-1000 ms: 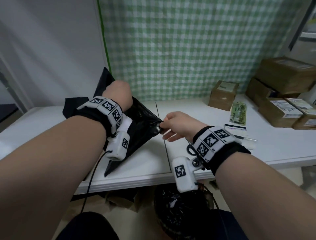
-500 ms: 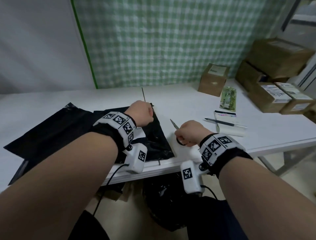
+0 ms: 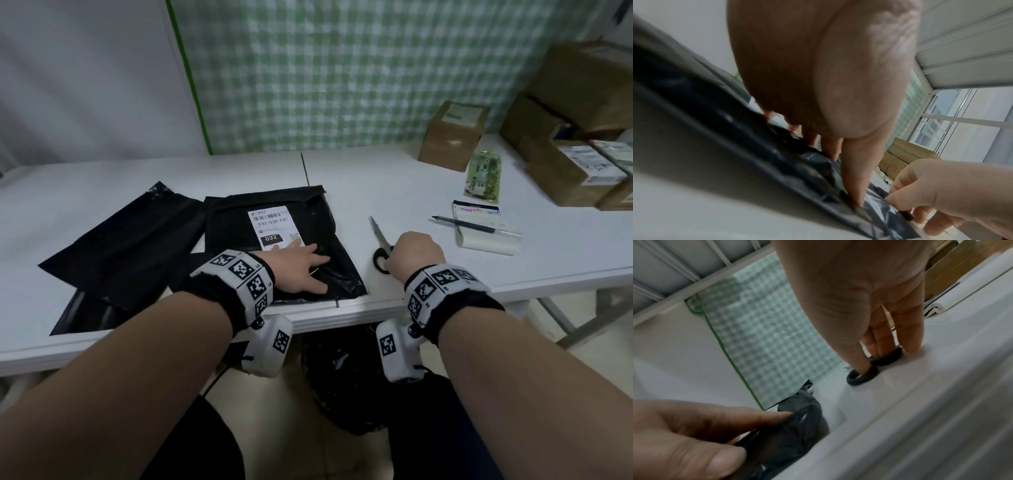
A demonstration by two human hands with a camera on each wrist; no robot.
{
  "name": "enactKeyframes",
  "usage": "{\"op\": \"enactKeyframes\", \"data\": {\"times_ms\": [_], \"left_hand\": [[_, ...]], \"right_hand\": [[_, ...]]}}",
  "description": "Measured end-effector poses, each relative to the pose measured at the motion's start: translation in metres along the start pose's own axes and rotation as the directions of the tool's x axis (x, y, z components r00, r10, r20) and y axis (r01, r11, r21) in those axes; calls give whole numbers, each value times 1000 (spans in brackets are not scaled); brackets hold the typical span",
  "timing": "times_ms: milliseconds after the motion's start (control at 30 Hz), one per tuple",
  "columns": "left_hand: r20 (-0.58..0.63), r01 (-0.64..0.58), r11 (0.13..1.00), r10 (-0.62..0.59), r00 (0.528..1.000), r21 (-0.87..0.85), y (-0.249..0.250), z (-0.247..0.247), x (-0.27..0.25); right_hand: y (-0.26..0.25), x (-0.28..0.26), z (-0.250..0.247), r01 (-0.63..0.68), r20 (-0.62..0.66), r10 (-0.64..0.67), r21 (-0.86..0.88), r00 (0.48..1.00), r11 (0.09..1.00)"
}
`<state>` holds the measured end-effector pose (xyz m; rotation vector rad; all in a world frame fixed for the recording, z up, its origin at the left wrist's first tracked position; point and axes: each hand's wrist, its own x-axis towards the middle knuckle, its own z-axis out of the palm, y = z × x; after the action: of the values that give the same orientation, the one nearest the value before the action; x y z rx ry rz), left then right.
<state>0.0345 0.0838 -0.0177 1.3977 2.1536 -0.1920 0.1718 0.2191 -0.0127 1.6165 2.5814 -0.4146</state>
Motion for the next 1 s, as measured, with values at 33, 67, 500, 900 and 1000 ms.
{"op": "enactKeyframes", "data": {"times_ms": [33, 67, 500, 900, 1000], "left_hand": [[-5, -6, 1000, 6, 1000, -5, 0, 2, -1], [-16, -13, 1000, 12, 1000, -15, 0, 4, -2], [-414, -172, 980, 114, 903, -105, -2, 41, -22], [-632, -233, 964, 102, 768, -128, 5, 68, -25], [-607, -192, 966, 47, 793, -175, 4, 70, -21]], "right_hand": [[0, -2, -1, 5, 8, -5, -10, 1000, 1000], [0, -5, -2, 12, 21, -11, -24, 1000, 1000], [15, -50, 12, -139, 286, -130, 754, 949, 642], [31, -81, 36, -224, 282, -133, 913, 950, 341], [35, -82, 38, -237, 300, -115, 894, 947, 379]]}}
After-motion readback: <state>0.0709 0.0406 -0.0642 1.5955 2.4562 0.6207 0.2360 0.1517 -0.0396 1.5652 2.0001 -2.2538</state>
